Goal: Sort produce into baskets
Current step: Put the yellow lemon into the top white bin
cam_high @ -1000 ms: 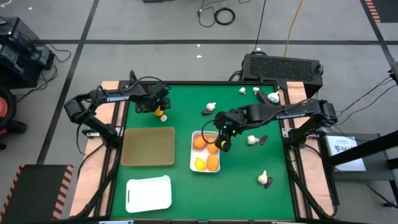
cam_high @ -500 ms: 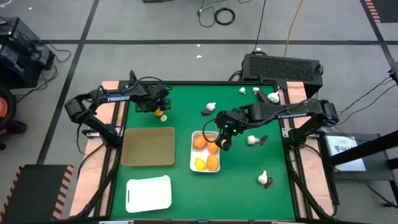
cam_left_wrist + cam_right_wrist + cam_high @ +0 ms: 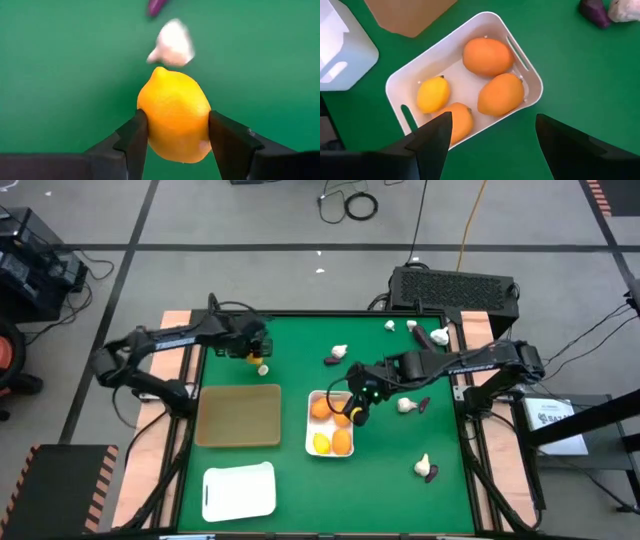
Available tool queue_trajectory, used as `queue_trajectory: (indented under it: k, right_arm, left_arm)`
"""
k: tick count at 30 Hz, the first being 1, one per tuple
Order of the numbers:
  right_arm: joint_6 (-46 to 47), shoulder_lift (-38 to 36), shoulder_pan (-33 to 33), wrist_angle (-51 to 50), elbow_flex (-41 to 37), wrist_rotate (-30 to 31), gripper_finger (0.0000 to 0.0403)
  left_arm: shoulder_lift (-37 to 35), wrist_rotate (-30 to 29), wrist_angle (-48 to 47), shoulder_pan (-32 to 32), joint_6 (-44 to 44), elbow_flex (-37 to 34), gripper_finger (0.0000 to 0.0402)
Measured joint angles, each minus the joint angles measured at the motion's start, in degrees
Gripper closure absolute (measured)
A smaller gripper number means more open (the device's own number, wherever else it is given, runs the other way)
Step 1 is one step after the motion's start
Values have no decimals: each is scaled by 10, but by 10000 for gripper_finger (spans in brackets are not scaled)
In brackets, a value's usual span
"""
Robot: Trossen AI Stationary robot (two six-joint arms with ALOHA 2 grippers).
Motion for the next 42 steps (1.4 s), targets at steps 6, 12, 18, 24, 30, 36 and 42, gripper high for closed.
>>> queue_trajectory:
  k: [6, 12, 18, 24, 30, 36, 42]
  right_arm:
    - [41, 0, 4, 17, 0, 0, 127]
    - [92, 0, 7, 33, 0, 1, 127]
    - [150, 0, 34, 31, 0, 16, 127]
    - [233, 0, 60, 27, 0, 27, 127]
    - [357, 0, 89, 26, 0, 29, 127]
    - [433, 0, 140, 24, 0, 75, 127]
    - [418, 0, 189, -8, 0, 134, 127]
  left_arm:
    - [-101, 71, 37, -33, 52, 0, 216]
    - [-137, 166, 169, -114, 83, 1, 216]
    - [-106, 179, 294, -218, 121, 2, 216]
    - [-44, 188, 378, -274, 145, 2, 216]
    - [4, 249, 432, -309, 168, 2, 217]
    - [26, 255, 442, -359, 242, 3, 217]
    - [46, 201, 439, -412, 245, 10, 217]
